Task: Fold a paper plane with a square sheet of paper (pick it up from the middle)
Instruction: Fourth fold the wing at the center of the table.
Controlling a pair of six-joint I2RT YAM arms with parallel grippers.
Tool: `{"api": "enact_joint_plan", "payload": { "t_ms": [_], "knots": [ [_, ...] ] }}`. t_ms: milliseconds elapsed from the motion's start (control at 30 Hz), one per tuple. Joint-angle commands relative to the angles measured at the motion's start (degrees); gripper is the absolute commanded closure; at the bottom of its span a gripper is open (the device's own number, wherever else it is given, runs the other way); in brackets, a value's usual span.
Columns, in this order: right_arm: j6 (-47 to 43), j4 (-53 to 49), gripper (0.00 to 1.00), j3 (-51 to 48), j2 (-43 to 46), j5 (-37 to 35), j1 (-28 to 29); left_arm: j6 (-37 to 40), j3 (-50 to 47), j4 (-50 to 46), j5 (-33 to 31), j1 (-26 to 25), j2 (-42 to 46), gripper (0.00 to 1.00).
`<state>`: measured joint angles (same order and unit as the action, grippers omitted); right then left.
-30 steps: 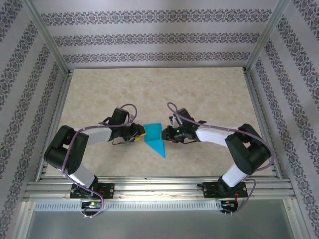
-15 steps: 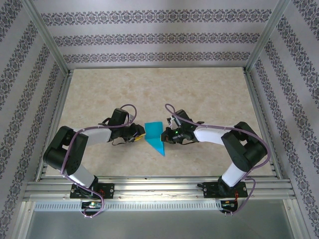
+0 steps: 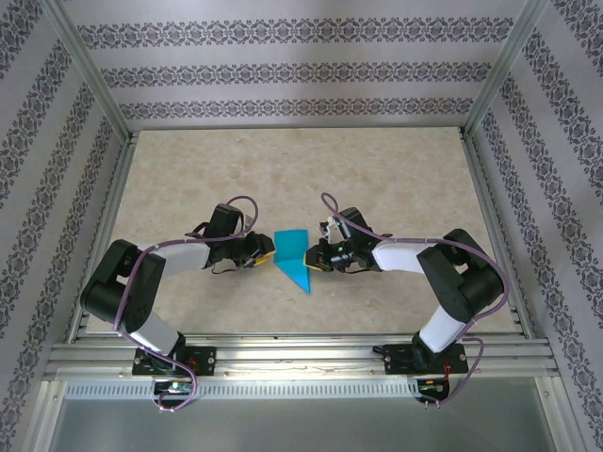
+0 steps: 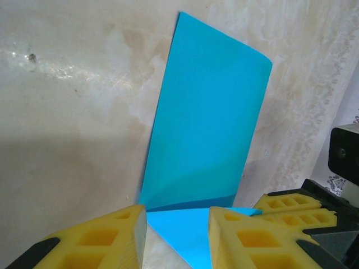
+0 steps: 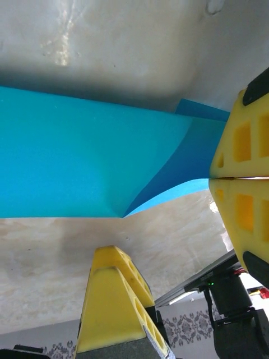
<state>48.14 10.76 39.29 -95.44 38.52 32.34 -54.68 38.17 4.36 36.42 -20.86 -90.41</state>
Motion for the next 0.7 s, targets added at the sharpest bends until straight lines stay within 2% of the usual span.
{"api": "enact_joint_plan", "payload": {
  "t_ms": [0,67,167,300,367,533,667],
  "knots": [
    [0.28,1.18,0.9,0.38,-2.01,1.58,-0.55,-0.07,0.75,-0.01,-0.13,0.96,1.7,0.65],
    [-0.26,-1.25,0.92,1.89,-2.79,2.84,-0.23,1.21,0.27,-1.79,0.03,0.97,2.76,0.65],
    [-2.95,-6.28,0.9,3.65,-2.91,1.58,0.62,3.2,-1.83,-3.31,-0.48,0.98,5.62,0.65],
    [-3.43,-6.99,0.86,2.95,-2.82,0.2,0.53,4.8,-0.76,-7.19,-2.91,1.04,7.08,0.65],
    [-3.54,-6.99,0.86,2.73,-2.5,0.24,0.53,4.26,-0.69,-6.58,-3.39,0.96,7.48,0.65],
    [-5.2,-10.7,0.78,3.01,-0.28,-1.16,0.45,2.72,-0.88,-4.2,-3.02,1.06,6.39,0.65],
    [-6.08,-11.66,0.76,3.07,2.47,-0.79,0.4,1.34,-2.39,-1.99,-2.34,1.02,7.06,0.64]
  ]
}}
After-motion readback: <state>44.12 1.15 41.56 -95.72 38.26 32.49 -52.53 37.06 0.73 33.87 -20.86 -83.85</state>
